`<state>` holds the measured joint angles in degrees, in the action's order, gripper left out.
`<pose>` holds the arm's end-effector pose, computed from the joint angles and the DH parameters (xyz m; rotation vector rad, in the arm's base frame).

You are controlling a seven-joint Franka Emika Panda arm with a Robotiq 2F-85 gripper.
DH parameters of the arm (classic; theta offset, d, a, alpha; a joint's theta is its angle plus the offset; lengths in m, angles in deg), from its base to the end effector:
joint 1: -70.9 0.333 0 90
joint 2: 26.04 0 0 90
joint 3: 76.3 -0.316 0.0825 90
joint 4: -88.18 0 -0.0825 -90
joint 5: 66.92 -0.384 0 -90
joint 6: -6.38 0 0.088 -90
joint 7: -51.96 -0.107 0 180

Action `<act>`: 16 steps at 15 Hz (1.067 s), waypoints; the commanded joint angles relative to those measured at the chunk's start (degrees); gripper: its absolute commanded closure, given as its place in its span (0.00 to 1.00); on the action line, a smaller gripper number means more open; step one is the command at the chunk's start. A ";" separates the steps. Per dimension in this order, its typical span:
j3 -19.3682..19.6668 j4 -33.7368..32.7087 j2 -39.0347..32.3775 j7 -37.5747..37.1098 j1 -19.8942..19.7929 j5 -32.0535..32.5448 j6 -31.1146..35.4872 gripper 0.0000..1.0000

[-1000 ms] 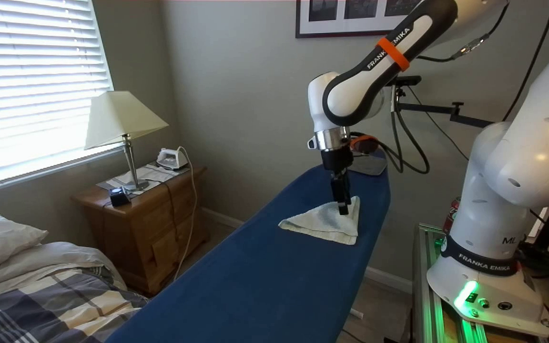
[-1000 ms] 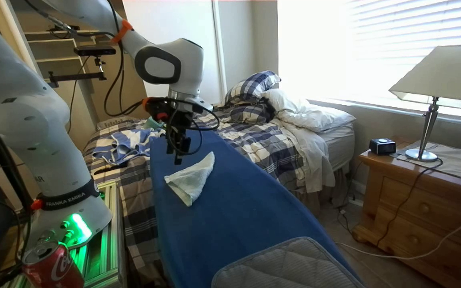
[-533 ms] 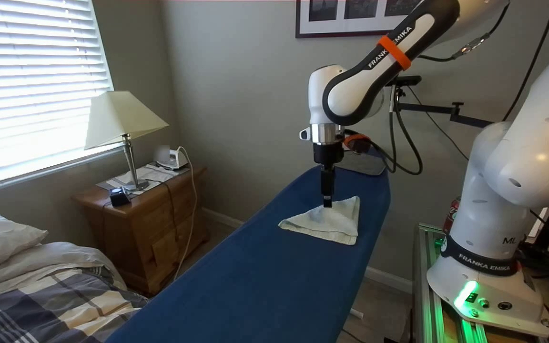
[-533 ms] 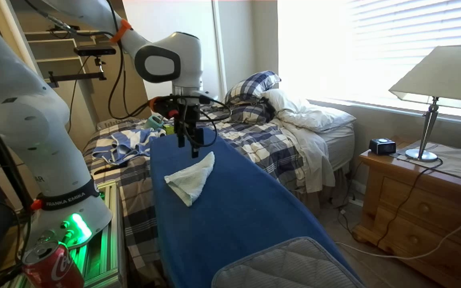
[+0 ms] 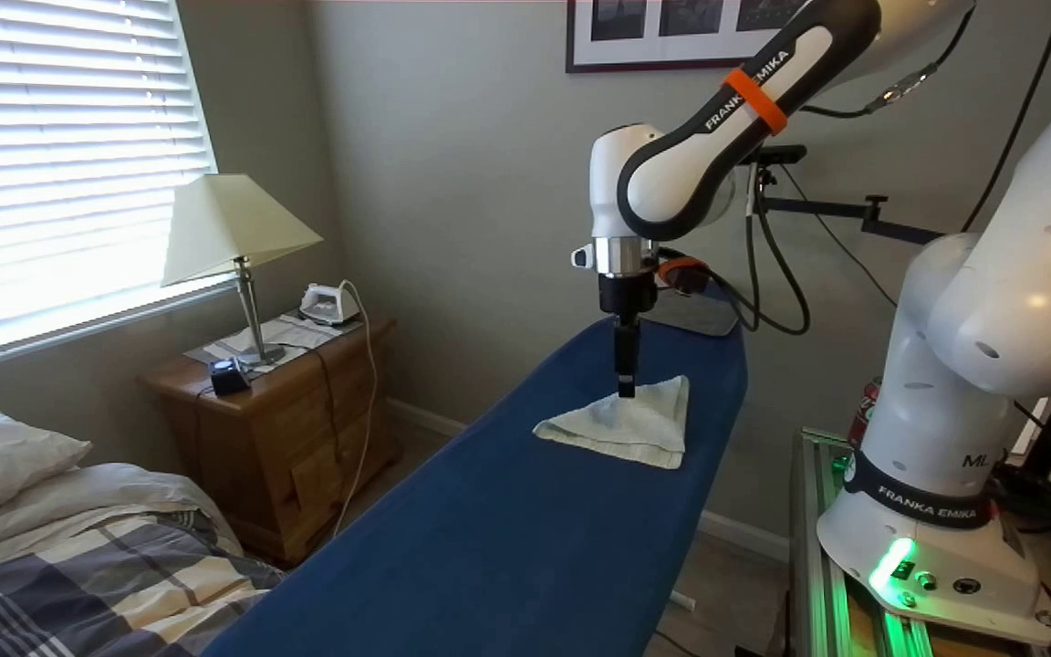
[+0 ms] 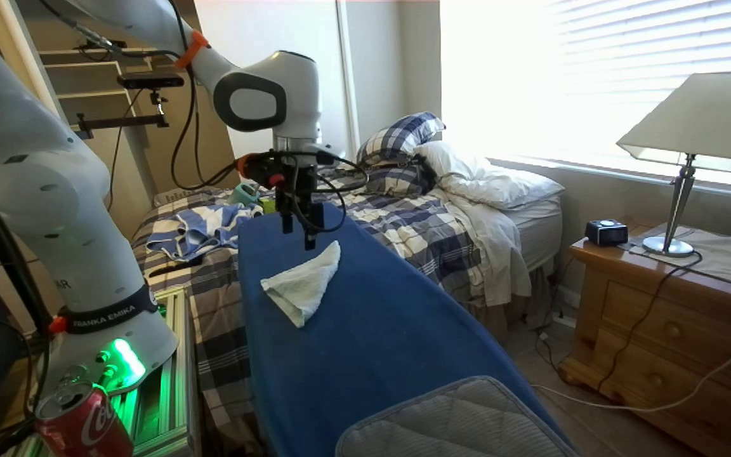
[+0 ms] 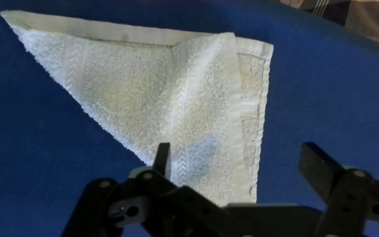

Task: Place the orange object on the cloth then fold the cloth corner to corner twice

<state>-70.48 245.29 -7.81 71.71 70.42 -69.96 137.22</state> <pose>0.3645 -0.0362 0.3052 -3.0207 -0.3100 0.1877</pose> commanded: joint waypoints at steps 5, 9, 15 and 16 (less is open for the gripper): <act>-1.57 -3.61 -6.60 3.94 2.84 1.25 6.39 0.00; -2.19 -5.87 -10.39 7.36 3.74 0.66 10.20 0.00; -3.26 -8.72 -16.36 13.08 4.11 -1.93 14.48 0.00; -3.71 -9.01 -17.01 13.74 4.12 -2.20 14.90 0.00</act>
<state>-73.30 238.24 -21.78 82.41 74.31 -70.19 150.49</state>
